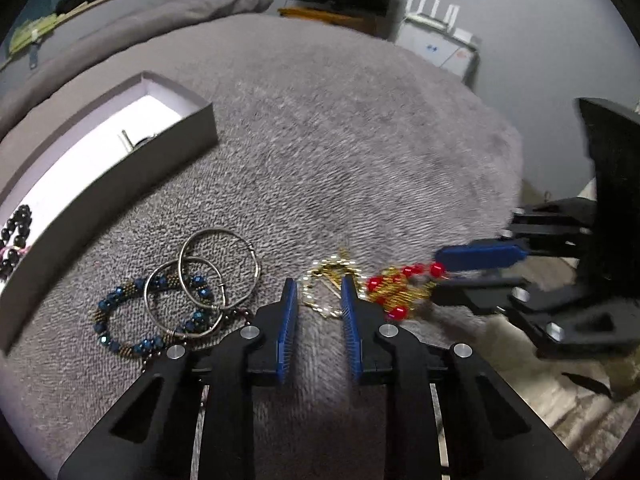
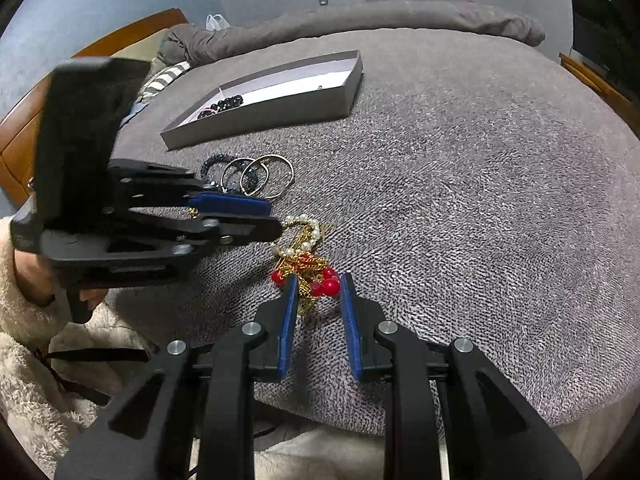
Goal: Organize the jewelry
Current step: 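Grasp the gold chain with red beads with the right tool while the left tool reaches toward it, then close the left tool on the pearl ring brooch while the right tool lifts the red-bead chain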
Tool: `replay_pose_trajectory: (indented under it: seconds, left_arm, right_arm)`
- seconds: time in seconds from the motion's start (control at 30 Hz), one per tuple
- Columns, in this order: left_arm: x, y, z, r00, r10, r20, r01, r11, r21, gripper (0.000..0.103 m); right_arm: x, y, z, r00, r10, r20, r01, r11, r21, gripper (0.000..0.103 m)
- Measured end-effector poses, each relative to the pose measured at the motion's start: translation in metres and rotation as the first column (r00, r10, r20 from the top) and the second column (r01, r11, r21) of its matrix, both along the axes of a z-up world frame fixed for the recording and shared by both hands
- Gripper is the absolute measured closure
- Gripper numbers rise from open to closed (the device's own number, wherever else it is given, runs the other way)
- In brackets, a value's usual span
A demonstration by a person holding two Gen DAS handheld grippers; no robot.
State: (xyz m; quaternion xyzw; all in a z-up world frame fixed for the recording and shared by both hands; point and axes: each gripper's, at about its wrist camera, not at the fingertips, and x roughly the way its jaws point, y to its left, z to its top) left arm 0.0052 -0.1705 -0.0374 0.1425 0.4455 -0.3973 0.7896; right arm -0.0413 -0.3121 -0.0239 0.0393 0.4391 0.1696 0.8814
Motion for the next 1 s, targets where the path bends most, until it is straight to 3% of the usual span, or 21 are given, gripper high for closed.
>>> replay_pose_trajectory:
  seconds: [0.07,0.2,0.23,0.27,0.37,0.53,0.67,1.0]
  left_arm:
    - [0.006,-0.005,-0.010,1.000,0.011,-0.029,-0.010,0.999,0.035,0.079]
    - [0.008,-0.010,-0.011,1.000,0.008,-0.022,-0.007,0.999,0.038,0.081]
    - [0.008,-0.011,-0.011,1.000,0.004,-0.012,-0.003,0.999,0.049,0.085]
    - [0.008,-0.015,-0.012,1.000,-0.001,0.005,0.001,0.998,0.065,0.095]
    - [0.003,-0.018,-0.012,0.999,-0.023,0.047,0.019,0.996,0.089,0.097]
    - [0.004,-0.009,0.002,0.998,-0.006,0.062,0.004,0.999,0.032,0.098]
    - [0.008,0.002,0.019,0.996,0.028,0.089,-0.027,1.000,-0.012,0.098]
    - [0.014,0.021,0.037,0.988,0.083,0.127,-0.080,0.996,-0.028,0.098]
  right_arm:
    - [0.000,0.002,-0.001,1.000,0.005,-0.001,-0.005,1.000,-0.003,0.082]
    - [0.001,0.004,-0.001,1.000,0.011,0.000,-0.011,1.000,-0.007,0.082]
    - [0.001,0.004,-0.001,1.000,0.012,0.002,-0.012,1.000,-0.008,0.082]
    - [0.001,0.004,0.000,1.000,0.012,0.003,-0.012,1.000,-0.006,0.082]
    - [0.002,0.004,0.000,1.000,0.011,0.003,-0.011,1.000,-0.005,0.082]
    - [0.002,0.005,0.001,1.000,0.011,0.007,-0.011,1.000,0.003,0.080]
    - [0.003,0.011,0.004,0.999,0.025,0.023,-0.025,1.000,-0.008,0.064]
    - [0.016,0.020,-0.006,1.000,0.007,0.014,-0.006,0.999,-0.045,0.063]
